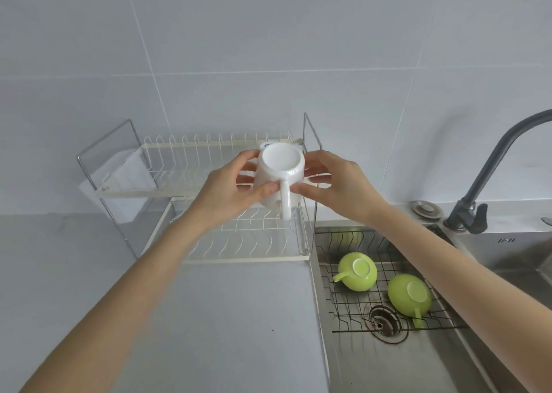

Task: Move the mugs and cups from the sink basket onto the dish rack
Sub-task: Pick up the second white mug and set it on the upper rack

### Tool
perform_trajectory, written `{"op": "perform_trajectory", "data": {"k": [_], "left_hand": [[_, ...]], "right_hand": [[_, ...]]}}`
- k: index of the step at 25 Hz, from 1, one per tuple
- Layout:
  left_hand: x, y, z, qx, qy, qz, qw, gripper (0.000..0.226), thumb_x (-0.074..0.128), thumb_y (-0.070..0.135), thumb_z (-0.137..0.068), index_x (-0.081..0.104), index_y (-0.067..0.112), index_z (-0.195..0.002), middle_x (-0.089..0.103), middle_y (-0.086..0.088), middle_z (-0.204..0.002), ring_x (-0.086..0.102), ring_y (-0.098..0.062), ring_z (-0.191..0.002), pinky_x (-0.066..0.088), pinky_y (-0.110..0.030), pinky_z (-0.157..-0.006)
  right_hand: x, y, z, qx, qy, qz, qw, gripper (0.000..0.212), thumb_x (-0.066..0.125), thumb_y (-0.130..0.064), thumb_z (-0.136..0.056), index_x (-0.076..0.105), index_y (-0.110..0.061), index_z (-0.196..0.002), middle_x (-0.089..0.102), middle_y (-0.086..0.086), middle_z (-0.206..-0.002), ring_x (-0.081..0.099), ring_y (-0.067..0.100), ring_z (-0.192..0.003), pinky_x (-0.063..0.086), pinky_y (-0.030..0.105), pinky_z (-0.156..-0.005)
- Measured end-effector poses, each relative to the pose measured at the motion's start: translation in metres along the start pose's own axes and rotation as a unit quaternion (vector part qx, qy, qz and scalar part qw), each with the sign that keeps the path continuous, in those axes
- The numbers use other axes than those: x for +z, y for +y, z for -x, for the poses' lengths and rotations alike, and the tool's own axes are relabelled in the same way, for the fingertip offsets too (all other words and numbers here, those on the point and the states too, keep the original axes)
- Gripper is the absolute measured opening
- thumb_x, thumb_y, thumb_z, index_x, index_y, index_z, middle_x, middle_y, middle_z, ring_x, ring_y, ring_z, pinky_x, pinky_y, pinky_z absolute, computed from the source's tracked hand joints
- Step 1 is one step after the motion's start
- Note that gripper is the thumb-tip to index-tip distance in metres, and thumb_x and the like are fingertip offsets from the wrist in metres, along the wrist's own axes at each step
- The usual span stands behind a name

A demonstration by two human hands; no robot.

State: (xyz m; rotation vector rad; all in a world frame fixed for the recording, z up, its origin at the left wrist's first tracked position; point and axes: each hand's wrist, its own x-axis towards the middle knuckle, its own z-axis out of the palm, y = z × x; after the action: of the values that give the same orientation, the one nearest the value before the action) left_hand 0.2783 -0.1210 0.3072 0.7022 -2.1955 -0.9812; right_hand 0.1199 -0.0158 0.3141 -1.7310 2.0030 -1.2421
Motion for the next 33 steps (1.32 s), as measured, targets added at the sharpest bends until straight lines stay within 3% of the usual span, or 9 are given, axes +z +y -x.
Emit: {"op": "perform_trajectory", "data": {"k": [5, 8, 12, 17, 21, 25, 33], "left_hand": [[-0.045, -0.003, -0.028, 0.009, -0.003, -0.085, 0.996, 0.055, 0.062, 0.031, -0.082, 0.041, 0.019, -0.131, 0.051, 0.007, -0.111, 0.056, -0.014, -0.095, 0.041, -0.008, -0.068], [-0.065, -0.011, -0.044, 0.009, -0.009, -0.13, 0.991, 0.052, 0.056, 0.031, -0.086, 0.038, 0.017, -0.133, 0.05, 0.006, -0.115, 0.054, -0.013, -0.091, 0.038, -0.011, -0.058], [-0.085, -0.028, -0.068, -0.013, -0.022, -0.152, 0.988, 0.053, 0.051, 0.034, -0.088, 0.034, 0.018, -0.136, 0.05, -0.004, -0.135, 0.056, -0.014, -0.095, 0.036, -0.021, -0.081], [-0.1, -0.061, -0.098, -0.036, -0.04, -0.126, 0.991, 0.054, 0.055, 0.03, -0.087, 0.036, 0.019, -0.136, 0.049, -0.005, -0.139, 0.056, -0.02, -0.117, 0.036, -0.023, -0.089], [-0.098, -0.088, -0.109, -0.076, -0.056, -0.079, 0.992, 0.053, 0.058, 0.024, -0.086, 0.038, 0.016, -0.134, 0.05, -0.006, -0.138, 0.054, -0.017, -0.117, 0.037, -0.023, -0.091], [-0.093, -0.11, -0.113, -0.101, -0.077, -0.074, 0.989, 0.05, 0.06, 0.022, -0.085, 0.042, 0.011, -0.131, 0.055, -0.007, -0.133, 0.052, -0.013, -0.115, 0.036, -0.023, -0.092], [-0.09, -0.124, -0.116, -0.141, -0.113, -0.106, 0.978, 0.051, 0.062, 0.023, -0.084, 0.046, 0.015, -0.131, 0.055, -0.005, -0.133, 0.056, -0.022, -0.116, 0.038, -0.026, -0.088]], "right_hand": [[0.012, -0.026, -0.047, 0.006, -0.025, 0.027, 0.999, 0.046, 0.07, -0.026, -0.079, 0.055, -0.011, -0.119, 0.065, 0.0, -0.112, 0.059, 0.009, -0.093, 0.048, 0.016, -0.084], [0.024, -0.036, -0.076, 0.01, -0.039, 0.039, 0.998, 0.044, 0.068, -0.028, -0.08, 0.055, -0.013, -0.12, 0.064, -0.002, -0.108, 0.059, 0.008, -0.093, 0.047, 0.011, -0.078], [0.042, -0.041, -0.112, 0.016, -0.053, 0.047, 0.997, 0.046, 0.066, -0.027, -0.083, 0.053, -0.009, -0.123, 0.063, 0.007, -0.121, 0.062, 0.019, -0.108, 0.048, 0.03, -0.097], [0.068, -0.037, -0.152, 0.038, -0.073, 0.066, 0.994, 0.048, 0.065, -0.025, -0.084, 0.049, -0.005, -0.124, 0.06, 0.009, -0.125, 0.061, 0.022, -0.11, 0.047, 0.032, -0.097], [0.086, -0.025, -0.173, 0.06, -0.114, 0.084, 0.988, 0.059, 0.066, -0.026, -0.082, 0.041, -0.008, -0.132, 0.06, 0.01, -0.124, 0.059, 0.024, -0.111, 0.045, 0.027, -0.088], [0.104, -0.01, -0.184, 0.09, -0.147, 0.097, 0.98, 0.056, 0.068, -0.026, -0.08, 0.046, -0.008, -0.128, 0.06, 0.011, -0.123, 0.059, 0.026, -0.111, 0.049, 0.035, -0.092], [0.123, 0.004, -0.187, 0.103, -0.185, 0.139, 0.967, 0.052, 0.067, -0.032, -0.08, 0.051, -0.004, -0.121, 0.061, 0.012, -0.122, 0.055, 0.027, -0.114, 0.047, 0.04, -0.097]]}}
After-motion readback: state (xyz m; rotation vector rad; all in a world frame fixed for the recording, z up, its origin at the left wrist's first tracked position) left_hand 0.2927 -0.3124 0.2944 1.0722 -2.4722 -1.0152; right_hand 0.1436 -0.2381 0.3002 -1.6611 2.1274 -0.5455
